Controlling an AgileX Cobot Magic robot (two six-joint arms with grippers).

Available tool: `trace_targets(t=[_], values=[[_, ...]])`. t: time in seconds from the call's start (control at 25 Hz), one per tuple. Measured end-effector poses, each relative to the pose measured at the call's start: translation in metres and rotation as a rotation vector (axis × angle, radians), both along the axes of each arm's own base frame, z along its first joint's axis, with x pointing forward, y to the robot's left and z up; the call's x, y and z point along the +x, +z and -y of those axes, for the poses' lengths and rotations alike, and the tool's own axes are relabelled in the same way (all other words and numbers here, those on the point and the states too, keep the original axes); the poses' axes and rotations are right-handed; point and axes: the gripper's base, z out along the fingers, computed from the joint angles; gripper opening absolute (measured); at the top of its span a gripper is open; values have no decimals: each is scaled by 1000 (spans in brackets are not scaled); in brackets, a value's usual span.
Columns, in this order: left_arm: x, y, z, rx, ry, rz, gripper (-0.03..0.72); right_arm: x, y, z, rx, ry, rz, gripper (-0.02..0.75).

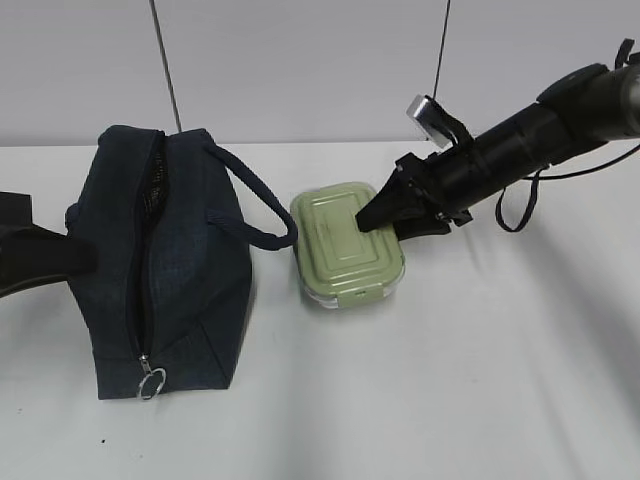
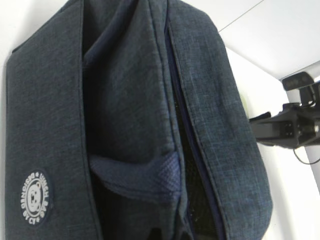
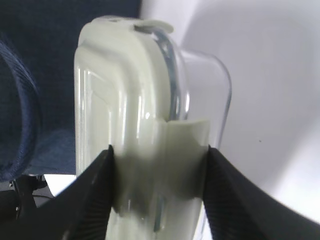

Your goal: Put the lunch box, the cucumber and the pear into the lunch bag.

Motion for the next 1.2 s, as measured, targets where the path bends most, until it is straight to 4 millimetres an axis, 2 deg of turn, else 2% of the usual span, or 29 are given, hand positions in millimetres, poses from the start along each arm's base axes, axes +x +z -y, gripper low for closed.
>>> trace_targets(t=[0.2,0.44,0.76,0.96,1.2], values=[[0,0,0,0,0,0,-15,13,22,-1,7,-19,50,398],[0,0,0,0,0,0,-15,29,58,-2,26,-50,132,397],[0,0,0,0,0,0,-15,42,116,-9,222,-119,208,397],[0,0,0,0,0,0,-15,41,134,-23,280,-114,213,396],[0,0,0,1,2,0,-15,28,138,-69,299,-22,200,396]])
